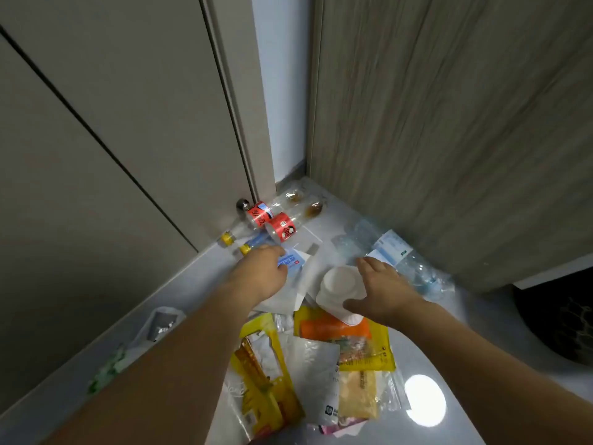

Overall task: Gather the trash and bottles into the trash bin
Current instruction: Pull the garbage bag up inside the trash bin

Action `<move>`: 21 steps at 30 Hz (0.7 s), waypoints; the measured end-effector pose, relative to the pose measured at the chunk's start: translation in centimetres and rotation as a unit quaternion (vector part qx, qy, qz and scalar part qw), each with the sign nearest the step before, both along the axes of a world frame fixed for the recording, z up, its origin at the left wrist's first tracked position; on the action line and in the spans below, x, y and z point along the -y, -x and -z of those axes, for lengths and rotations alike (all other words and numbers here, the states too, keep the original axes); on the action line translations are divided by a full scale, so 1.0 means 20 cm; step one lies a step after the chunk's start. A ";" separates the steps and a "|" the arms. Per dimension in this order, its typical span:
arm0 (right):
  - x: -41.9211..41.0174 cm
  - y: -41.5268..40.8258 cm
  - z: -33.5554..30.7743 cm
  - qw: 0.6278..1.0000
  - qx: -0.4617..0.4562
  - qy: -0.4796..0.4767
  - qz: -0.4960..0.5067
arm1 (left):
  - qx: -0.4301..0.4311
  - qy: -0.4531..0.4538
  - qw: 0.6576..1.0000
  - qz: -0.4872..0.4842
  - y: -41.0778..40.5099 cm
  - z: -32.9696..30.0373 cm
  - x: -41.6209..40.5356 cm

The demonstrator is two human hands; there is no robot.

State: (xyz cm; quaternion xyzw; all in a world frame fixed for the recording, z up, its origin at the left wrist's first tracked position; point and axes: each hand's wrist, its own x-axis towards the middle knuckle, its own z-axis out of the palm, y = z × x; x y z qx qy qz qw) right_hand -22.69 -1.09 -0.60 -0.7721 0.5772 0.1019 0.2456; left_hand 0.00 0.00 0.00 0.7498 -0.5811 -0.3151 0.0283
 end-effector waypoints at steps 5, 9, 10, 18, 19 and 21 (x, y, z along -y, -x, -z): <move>-0.04 -0.01 0.08 1.000 0.002 -0.010 -0.009 | -0.084 -0.017 0.995 -0.059 0.02 0.08 0.10; -0.07 -0.02 0.11 1.000 -0.025 0.009 -0.009 | -0.066 -0.051 0.996 -0.035 0.12 0.11 0.13; -0.07 -0.02 0.12 0.999 -0.028 0.016 -0.007 | -0.048 -0.059 0.997 -0.026 0.14 0.12 0.13; -0.06 -0.01 0.14 0.999 -0.050 0.015 0.010 | 0.033 -0.055 0.998 -0.012 0.19 0.24 0.10; -0.05 -0.01 0.14 0.998 -0.055 0.021 0.011 | 0.023 -0.052 0.998 -0.020 0.19 0.25 0.10; -0.05 -0.01 0.14 0.997 -0.068 0.022 0.017 | -0.024 -0.050 0.998 -0.039 0.18 0.25 0.09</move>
